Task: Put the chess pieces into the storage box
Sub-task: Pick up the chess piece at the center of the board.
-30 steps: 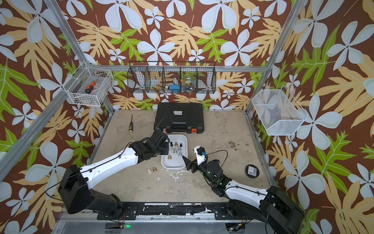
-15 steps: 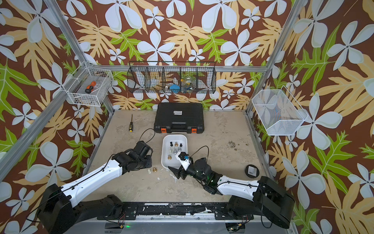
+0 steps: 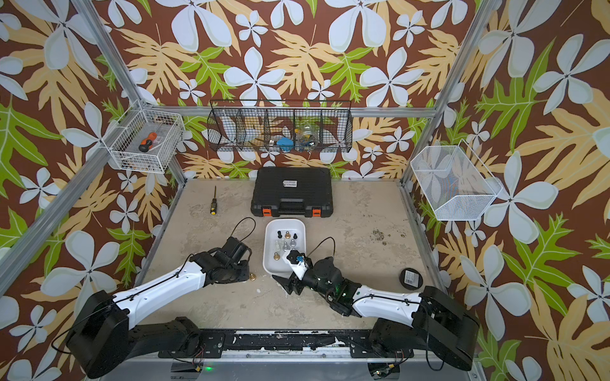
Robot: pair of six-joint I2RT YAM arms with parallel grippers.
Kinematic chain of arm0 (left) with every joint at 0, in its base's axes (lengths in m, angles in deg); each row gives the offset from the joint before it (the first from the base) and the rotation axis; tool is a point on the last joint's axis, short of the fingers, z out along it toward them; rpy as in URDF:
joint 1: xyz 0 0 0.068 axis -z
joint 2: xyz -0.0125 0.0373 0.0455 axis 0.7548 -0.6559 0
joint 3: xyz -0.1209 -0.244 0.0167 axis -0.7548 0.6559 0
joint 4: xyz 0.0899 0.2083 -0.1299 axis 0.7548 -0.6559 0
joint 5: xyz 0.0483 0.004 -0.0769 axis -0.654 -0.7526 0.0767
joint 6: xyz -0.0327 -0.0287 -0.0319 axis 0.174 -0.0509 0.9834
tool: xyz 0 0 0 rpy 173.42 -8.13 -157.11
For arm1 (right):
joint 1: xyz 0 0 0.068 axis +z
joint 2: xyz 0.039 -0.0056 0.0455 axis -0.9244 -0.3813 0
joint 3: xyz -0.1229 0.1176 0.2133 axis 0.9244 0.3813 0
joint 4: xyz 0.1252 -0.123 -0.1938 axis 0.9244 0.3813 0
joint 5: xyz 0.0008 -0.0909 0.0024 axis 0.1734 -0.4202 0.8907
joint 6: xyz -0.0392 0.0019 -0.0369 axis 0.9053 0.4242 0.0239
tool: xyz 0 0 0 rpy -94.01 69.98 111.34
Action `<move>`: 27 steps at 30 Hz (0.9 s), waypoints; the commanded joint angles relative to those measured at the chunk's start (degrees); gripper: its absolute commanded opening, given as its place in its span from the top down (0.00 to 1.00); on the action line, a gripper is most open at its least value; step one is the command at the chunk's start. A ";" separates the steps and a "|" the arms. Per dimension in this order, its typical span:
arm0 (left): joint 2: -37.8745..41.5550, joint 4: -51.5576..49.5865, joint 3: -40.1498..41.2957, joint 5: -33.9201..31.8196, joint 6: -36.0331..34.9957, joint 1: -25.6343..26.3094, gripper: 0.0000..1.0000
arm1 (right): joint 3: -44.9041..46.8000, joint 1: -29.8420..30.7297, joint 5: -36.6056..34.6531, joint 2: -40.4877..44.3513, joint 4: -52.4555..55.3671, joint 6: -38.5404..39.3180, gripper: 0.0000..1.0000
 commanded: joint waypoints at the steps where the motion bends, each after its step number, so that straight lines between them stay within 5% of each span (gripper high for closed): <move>1: -0.42 -0.62 0.21 -1.39 -0.46 -0.12 0.64 | -0.22 0.13 -0.69 0.13 -0.34 0.27 0.20; 27: -2.93 2.39 1.80 -0.35 -1.30 -0.11 0.76 | -0.17 0.14 -2.23 0.09 -0.34 0.41 0.20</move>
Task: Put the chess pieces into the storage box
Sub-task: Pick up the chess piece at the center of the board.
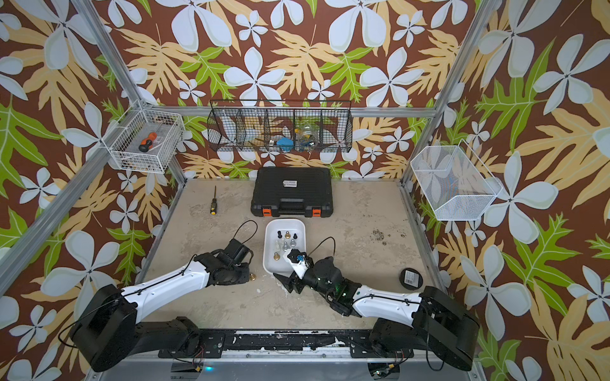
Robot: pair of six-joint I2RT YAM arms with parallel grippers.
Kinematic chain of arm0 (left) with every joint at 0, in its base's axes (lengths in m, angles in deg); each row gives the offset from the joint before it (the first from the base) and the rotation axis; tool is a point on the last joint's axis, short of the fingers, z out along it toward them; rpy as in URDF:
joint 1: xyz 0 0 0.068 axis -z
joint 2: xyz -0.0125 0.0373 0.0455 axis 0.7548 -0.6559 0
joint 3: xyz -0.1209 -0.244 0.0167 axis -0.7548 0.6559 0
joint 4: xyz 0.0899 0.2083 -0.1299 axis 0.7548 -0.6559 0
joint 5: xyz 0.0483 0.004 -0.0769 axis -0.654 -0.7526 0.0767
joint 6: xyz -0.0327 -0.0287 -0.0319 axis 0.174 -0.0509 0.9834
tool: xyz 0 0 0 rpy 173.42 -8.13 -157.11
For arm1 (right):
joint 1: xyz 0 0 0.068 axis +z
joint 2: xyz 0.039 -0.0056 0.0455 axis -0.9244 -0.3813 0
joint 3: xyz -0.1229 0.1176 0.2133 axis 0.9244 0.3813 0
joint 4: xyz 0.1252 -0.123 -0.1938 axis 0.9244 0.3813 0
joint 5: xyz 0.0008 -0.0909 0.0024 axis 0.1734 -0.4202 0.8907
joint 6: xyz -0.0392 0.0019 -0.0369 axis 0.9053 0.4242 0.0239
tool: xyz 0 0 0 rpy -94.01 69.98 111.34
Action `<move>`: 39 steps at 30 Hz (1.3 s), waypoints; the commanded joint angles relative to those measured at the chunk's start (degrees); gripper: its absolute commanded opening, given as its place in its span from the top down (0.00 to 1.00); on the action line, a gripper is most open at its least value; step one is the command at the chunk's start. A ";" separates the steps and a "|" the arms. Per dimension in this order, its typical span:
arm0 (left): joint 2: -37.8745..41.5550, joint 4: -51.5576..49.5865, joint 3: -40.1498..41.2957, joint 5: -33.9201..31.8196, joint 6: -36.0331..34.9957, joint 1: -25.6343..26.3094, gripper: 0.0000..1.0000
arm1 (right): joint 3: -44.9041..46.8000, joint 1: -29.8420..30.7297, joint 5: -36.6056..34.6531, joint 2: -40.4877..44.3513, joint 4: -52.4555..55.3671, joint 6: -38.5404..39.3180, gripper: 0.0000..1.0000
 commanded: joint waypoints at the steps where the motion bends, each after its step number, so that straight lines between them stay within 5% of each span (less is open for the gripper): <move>1: -0.44 0.72 0.32 0.44 -0.23 -0.09 0.76 | -0.04 0.08 -0.28 0.24 -0.56 0.10 0.20; 19: 2.32 -1.43 -1.89 -3.27 -1.33 -0.09 0.86 | 2.74 0.08 -4.65 4.19 -3.21 -1.25 0.19; 28: 1.60 -5.32 -11.85 -4.12 -4.44 0.97 0.89 | 3.86 -1.29 -11.26 6.34 -3.13 -3.92 0.18; 39: -11.46 -5.63 -27.92 -4.24 -7.43 8.80 0.89 | 5.81 -6.33 -10.54 9.57 -3.23 -8.08 0.17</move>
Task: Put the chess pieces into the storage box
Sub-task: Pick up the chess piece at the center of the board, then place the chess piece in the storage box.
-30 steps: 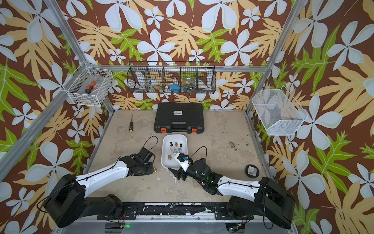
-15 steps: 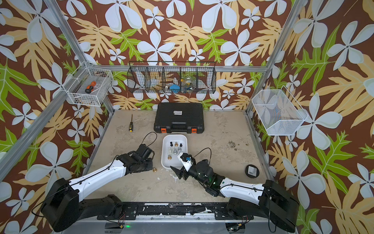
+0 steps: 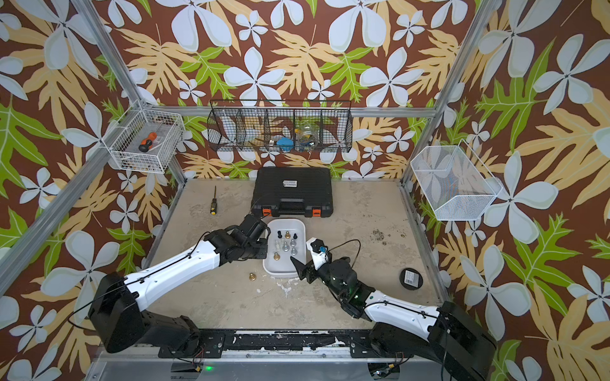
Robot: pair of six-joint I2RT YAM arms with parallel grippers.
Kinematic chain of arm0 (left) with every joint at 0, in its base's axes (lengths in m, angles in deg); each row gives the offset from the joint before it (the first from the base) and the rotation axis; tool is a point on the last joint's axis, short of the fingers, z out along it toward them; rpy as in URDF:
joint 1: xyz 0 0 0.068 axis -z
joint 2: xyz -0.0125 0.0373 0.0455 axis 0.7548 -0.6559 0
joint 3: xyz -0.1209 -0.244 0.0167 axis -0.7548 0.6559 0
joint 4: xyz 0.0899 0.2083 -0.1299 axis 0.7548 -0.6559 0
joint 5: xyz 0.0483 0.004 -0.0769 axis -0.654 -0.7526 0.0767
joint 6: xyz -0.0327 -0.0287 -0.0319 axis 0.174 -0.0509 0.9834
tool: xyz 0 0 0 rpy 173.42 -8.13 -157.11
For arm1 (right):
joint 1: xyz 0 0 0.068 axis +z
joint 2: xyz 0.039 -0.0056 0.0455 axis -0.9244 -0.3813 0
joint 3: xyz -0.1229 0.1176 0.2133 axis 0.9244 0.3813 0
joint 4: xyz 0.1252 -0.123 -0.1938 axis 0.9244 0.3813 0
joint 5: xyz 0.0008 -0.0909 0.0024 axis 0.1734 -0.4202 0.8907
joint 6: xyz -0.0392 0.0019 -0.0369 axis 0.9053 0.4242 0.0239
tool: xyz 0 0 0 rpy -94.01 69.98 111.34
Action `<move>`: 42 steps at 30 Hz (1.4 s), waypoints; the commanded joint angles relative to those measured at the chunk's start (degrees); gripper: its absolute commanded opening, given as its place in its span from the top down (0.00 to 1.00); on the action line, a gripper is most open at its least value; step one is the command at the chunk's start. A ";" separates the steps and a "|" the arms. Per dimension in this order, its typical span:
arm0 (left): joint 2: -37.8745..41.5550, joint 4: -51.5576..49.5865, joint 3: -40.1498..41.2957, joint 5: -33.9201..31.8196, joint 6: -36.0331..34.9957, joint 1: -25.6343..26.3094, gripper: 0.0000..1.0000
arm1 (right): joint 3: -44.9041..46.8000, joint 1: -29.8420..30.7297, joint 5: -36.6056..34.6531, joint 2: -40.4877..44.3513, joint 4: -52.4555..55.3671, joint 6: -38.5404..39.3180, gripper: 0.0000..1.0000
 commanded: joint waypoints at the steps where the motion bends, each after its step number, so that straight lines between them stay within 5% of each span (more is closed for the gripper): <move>1: -3.16 0.17 -2.95 -0.15 -1.29 1.60 0.89 | 0.42 -0.24 -0.64 0.81 -1.60 -0.83 0.17; 16: -14.72 10.80 -4.61 -1.71 -2.87 5.34 0.88 | 1.24 -0.78 -1.03 2.60 -1.68 -0.73 0.17; 42: -22.70 17.17 -3.61 -4.75 -1.72 5.70 0.87 | 1.68 -0.79 -0.11 4.05 -1.64 -0.48 0.17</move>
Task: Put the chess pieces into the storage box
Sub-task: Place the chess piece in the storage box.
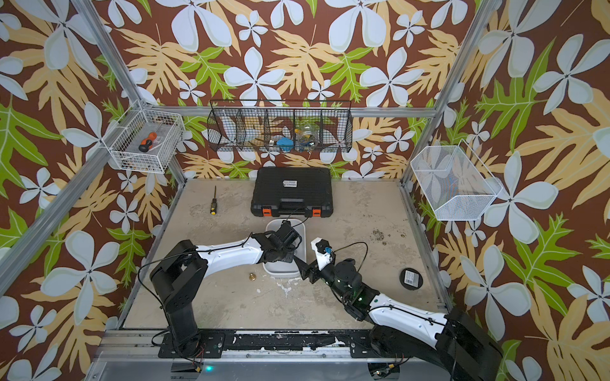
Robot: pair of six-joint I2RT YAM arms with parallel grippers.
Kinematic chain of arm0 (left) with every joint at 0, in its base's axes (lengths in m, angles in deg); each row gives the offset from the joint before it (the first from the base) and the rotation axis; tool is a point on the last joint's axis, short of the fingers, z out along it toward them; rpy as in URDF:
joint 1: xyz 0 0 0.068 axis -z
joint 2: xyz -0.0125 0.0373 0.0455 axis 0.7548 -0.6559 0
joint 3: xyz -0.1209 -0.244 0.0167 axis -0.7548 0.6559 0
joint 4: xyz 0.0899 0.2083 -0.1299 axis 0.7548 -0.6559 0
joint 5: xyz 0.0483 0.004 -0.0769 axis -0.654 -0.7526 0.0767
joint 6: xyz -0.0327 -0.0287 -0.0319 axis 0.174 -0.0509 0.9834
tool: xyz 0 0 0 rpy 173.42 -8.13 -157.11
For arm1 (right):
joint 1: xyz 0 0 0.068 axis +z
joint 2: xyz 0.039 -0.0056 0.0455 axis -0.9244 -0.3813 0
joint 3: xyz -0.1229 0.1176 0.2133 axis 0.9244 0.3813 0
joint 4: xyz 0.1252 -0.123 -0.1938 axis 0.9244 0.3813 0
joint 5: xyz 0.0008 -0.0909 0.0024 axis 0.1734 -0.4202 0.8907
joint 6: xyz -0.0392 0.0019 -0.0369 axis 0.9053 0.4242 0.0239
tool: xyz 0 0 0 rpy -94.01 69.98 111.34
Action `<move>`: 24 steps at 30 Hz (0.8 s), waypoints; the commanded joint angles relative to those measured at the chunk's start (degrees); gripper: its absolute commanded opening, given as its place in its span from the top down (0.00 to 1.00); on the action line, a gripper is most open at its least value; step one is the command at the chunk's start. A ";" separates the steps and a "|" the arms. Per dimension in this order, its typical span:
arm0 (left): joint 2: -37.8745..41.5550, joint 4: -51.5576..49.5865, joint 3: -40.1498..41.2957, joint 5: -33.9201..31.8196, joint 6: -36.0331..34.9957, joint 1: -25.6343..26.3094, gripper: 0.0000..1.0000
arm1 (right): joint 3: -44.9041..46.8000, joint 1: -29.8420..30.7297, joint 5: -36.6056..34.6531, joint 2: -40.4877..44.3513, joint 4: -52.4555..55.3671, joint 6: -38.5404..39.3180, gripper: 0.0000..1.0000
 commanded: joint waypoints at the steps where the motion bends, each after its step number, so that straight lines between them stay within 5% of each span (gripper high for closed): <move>1: -0.52 1.51 0.14 -0.89 -0.03 0.11 0.87 | 0.16 -0.04 0.17 0.44 -1.60 -0.15 0.17; 15: -1.76 2.06 -0.11 -1.54 0.16 0.06 0.86 | 0.59 -0.03 0.31 1.41 -1.81 -0.08 0.17; 24: -0.42 1.36 0.02 -1.61 -0.03 0.10 0.76 | 1.27 -0.04 0.08 2.53 -2.27 -0.05 0.17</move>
